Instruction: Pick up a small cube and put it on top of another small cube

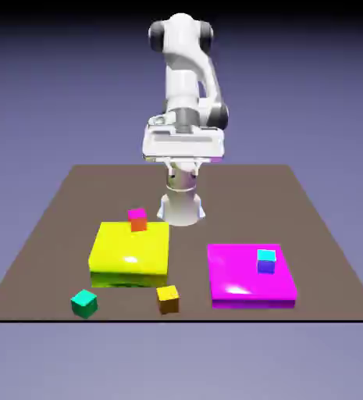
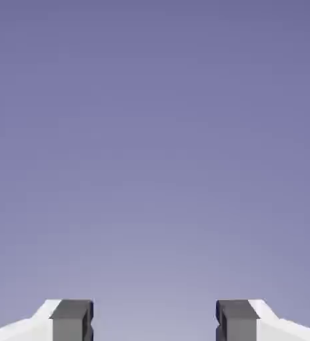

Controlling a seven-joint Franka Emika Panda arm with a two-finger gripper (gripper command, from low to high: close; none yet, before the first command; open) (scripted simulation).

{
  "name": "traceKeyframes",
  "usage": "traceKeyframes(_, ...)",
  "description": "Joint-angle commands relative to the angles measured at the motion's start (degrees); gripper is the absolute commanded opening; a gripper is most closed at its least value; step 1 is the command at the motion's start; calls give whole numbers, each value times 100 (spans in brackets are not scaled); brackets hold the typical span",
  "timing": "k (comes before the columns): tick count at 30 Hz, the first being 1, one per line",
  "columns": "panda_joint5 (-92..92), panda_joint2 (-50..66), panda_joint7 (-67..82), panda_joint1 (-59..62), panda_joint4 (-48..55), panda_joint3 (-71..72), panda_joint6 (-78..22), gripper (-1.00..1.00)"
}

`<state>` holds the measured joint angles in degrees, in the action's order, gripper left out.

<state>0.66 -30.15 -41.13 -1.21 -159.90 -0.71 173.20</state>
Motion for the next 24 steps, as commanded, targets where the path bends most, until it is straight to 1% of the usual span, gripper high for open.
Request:
traceKeyframes(1,55,208,110,-43,91,-59,-67,0)
traceKeyframes(22,1211,4569,2426,-950,2009,-1287,-1481,0)
traceKeyframes(24,1239,4675,2483,-972,2056,-1317,-1516,0)
